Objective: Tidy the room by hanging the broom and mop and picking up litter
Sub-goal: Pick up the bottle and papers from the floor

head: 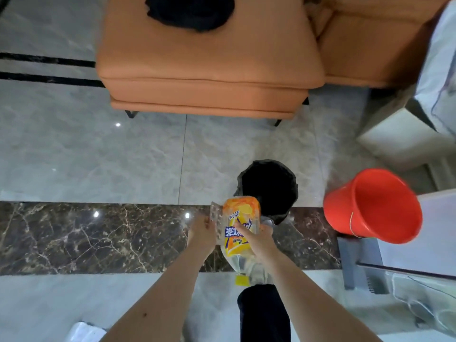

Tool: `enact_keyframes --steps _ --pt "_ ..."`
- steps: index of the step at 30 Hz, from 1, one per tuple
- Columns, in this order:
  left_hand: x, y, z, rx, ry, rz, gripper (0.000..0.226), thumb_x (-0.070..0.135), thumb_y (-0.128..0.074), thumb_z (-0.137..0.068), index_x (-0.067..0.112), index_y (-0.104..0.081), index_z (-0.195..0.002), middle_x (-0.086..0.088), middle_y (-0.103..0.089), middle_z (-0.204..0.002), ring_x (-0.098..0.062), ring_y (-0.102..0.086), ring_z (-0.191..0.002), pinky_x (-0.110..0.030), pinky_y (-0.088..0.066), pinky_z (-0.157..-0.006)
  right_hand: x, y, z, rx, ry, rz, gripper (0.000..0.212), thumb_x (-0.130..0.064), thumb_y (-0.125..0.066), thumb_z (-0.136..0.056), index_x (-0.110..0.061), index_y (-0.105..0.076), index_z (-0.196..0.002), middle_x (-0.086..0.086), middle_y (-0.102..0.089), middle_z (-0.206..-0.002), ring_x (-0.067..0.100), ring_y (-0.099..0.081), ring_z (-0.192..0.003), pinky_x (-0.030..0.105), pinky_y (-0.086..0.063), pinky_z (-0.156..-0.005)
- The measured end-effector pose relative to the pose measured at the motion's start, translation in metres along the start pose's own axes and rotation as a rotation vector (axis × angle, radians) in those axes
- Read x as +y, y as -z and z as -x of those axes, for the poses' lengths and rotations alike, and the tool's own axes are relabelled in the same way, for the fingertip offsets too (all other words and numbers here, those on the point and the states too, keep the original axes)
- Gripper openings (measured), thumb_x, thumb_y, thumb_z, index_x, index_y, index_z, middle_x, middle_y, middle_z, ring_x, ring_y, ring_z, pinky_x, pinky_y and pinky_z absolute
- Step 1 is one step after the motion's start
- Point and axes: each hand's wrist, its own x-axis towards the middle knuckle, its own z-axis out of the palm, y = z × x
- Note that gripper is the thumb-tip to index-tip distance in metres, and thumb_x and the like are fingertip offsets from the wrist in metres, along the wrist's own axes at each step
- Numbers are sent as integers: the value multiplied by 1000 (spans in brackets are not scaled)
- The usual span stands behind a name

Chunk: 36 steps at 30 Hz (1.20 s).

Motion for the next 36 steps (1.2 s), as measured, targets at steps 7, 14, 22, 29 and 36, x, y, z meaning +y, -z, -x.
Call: enact_keyframes --steps 7,14,22,29,36 --pt "68 -96 -45 -52 69 20 19 19 -43 -97 14 -48 -79 -6 -55 -76 -19 -47 -62 -27 -34 -54 -25 89 -81 34 -150 38 103 -61 -73 -66 -16 -18 -141 4 -40 -124 20 -48 -104 38 -47 -94" --pt "100 -156 -100 -167 190 103 31 17 -47 -91 -8 -60 -103 -23 -61 -71 -18 -44 -47 -23 -32 -47 -54 129 -156 -39 -311 167 94 -64 -56 -79 -9 -23 -148 11 -43 -142 30 -49 -125 41 -46 -98" --pt "89 -164 -136 -180 302 218 39 5 -49 -93 3 -51 -131 -14 -64 -111 -34 -60 -102 -36 -47 -85 -63 116 -186 -25 -334 104 62 -43 -46 -95 -15 -28 -147 10 -41 -145 30 -48 -126 42 -46 -97" --pt "91 -130 -126 -225 304 208 40 1 -44 -94 0 -47 -135 -20 -57 -121 -17 -56 -84 -16 -45 -64 -68 85 -176 -30 -277 265 44 -34 -44 -97 -7 -52 -131 14 -60 -120 29 -58 -112 44 -47 -100" --pt "67 -60 -117 -146 347 271 37 7 -42 -96 7 -54 -131 -13 -66 -100 -13 -47 -59 -17 -43 -52 -87 14 -147 -99 -176 393 43 -32 -41 -99 -6 -49 -132 11 -58 -115 27 -58 -110 42 -46 -101"
